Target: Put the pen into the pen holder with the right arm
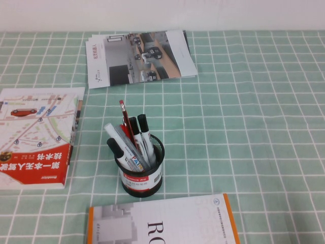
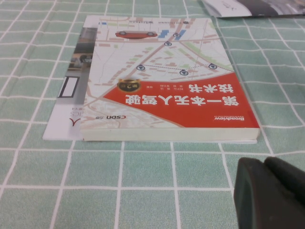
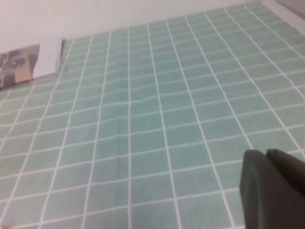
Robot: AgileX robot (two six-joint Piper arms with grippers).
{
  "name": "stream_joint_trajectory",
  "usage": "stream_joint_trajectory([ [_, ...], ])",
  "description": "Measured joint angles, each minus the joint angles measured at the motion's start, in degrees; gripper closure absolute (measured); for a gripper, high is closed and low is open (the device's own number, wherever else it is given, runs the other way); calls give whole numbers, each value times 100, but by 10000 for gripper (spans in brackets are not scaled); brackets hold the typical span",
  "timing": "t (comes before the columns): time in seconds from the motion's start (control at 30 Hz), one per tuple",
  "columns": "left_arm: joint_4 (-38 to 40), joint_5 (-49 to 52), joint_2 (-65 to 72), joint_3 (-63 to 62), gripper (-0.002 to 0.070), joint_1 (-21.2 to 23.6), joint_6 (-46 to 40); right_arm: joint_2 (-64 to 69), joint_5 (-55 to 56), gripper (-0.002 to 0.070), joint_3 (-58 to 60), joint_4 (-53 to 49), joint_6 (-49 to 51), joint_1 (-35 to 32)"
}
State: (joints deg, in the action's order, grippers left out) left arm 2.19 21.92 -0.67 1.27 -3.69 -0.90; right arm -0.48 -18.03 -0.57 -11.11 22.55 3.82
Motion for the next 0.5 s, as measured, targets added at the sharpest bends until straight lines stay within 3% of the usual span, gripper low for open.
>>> stream_joint_trajectory([
  [0.27, 0, 0, 0, 0, 679, 0, 0, 0, 291, 695, 36, 140, -150, 0],
  [0.5, 0, 0, 0, 0, 679, 0, 0, 0, 208, 695, 191, 2282, -2953, -128],
])
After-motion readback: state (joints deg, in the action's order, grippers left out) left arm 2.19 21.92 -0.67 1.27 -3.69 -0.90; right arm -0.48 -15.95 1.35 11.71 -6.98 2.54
